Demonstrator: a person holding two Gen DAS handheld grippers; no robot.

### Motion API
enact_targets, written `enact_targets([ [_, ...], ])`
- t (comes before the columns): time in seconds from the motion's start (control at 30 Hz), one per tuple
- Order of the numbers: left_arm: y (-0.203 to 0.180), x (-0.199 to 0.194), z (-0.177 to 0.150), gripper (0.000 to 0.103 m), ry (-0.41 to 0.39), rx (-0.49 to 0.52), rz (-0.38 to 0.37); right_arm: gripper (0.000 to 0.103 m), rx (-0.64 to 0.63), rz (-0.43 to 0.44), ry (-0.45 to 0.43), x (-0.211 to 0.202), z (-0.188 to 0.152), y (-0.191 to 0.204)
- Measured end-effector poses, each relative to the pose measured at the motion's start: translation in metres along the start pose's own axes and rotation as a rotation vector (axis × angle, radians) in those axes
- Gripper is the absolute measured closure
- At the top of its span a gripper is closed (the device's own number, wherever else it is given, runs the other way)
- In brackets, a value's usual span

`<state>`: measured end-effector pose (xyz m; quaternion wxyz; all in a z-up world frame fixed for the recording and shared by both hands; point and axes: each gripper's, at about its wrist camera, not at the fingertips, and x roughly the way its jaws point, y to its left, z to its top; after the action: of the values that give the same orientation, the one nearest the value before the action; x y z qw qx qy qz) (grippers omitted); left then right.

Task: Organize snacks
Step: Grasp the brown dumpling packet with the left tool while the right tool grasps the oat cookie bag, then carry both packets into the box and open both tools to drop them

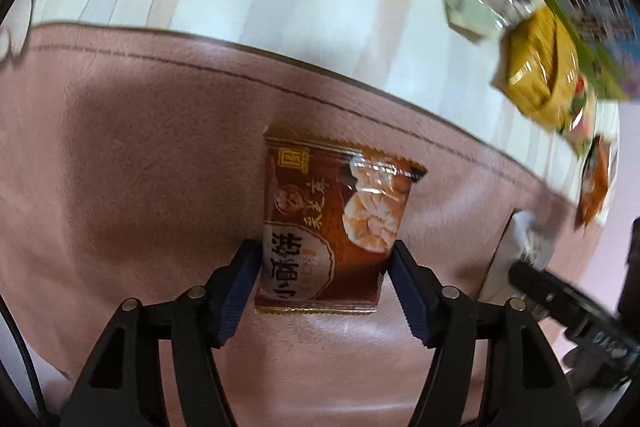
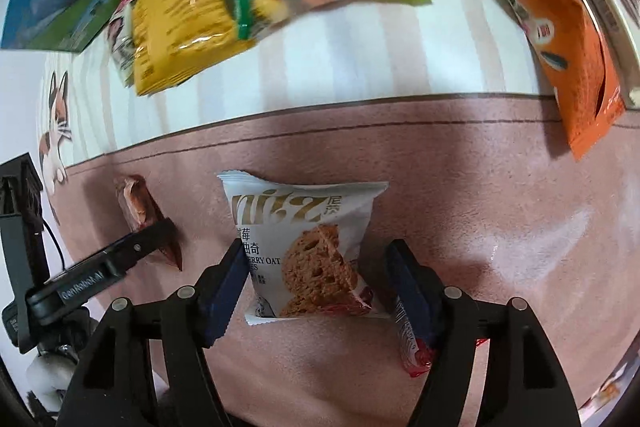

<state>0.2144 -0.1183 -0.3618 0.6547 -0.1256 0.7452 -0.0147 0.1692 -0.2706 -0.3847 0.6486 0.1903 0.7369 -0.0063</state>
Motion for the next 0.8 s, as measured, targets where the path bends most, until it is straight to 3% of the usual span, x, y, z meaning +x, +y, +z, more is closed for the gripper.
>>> enact_targets([
  [0.07,0.005,0.004,0.002,0.035,0.002,-0.014,-0.011,0.030,-0.001,-0.004,-0.003,0.002,0.001,-0.006],
  [0.2,0.001,0.010,0.002,0.036,-0.006,0.002,0.038,0.031,-0.008,-0.033,-0.028,0.006,-0.005,0.002],
  [0.27,-0.004,0.007,-0.001,0.044,-0.024,0.022,0.074,0.045,-0.020,-0.044,-0.045,0.007,-0.007,0.010],
  [0.4,-0.013,0.003,-0.010,0.049,-0.033,0.058,0.099,0.049,-0.038,-0.054,-0.062,0.011,-0.031,0.037],
  [0.53,-0.013,-0.010,-0.014,0.049,-0.034,0.059,0.083,0.054,-0.039,-0.035,-0.069,0.005,-0.031,0.040],
  [0.8,-0.032,-0.086,-0.006,0.049,-0.112,0.133,0.016,0.055,-0.046,0.047,-0.115,-0.043,-0.041,0.047],
])
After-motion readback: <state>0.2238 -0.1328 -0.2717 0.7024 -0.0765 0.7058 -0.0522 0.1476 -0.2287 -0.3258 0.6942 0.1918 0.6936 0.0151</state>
